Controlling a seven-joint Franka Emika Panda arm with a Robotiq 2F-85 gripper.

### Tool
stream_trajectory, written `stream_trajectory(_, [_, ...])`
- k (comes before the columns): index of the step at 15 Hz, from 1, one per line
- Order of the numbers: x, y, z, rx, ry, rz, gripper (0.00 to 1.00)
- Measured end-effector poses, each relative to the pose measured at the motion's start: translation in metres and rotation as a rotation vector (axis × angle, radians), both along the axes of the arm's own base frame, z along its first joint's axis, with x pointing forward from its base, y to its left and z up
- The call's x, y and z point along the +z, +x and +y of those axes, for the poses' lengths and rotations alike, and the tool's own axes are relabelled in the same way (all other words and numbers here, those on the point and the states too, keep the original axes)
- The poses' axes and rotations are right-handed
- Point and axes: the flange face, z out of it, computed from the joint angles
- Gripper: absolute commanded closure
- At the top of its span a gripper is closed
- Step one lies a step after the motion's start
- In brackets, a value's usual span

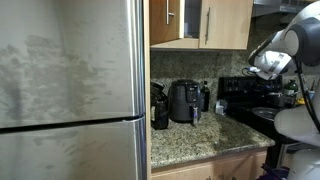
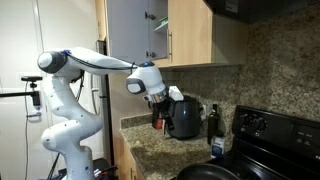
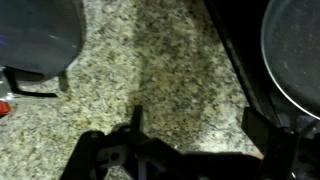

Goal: Put the can in the cabinet, then close the right cabinet door, then move the salt bottle towards you

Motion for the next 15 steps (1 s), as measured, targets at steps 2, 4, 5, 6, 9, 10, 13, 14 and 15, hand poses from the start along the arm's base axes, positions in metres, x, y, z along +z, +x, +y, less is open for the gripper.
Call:
stream_trajectory(2, [0.015, 0.006, 0.007, 0.015, -0.017, -0.014, 0.00])
stream_trajectory(4, [0.005, 0.002, 0.004, 0.008, -0.004, -0.002, 0.00])
stream_trajectory(5, [0.002, 0.000, 0.003, 0.005, 0.002, 0.001, 0.00])
stream_trajectory(6, [0.001, 0.000, 0.003, 0.005, 0.003, 0.003, 0.00])
stream_trajectory(9, [0.000, -0.004, -0.002, -0.016, -0.022, 0.029, 0.00])
stream_trajectory(10, [0.000, -0.004, -0.003, -0.028, -0.024, 0.027, 0.00])
stream_trajectory(13, [-0.002, -0.006, -0.005, -0.042, -0.027, 0.042, 0.00])
stream_trajectory(14, [-0.003, -0.007, -0.006, -0.046, -0.026, 0.053, 0.00])
stream_trajectory(15, [-0.004, -0.008, -0.006, -0.049, -0.027, 0.059, 0.00])
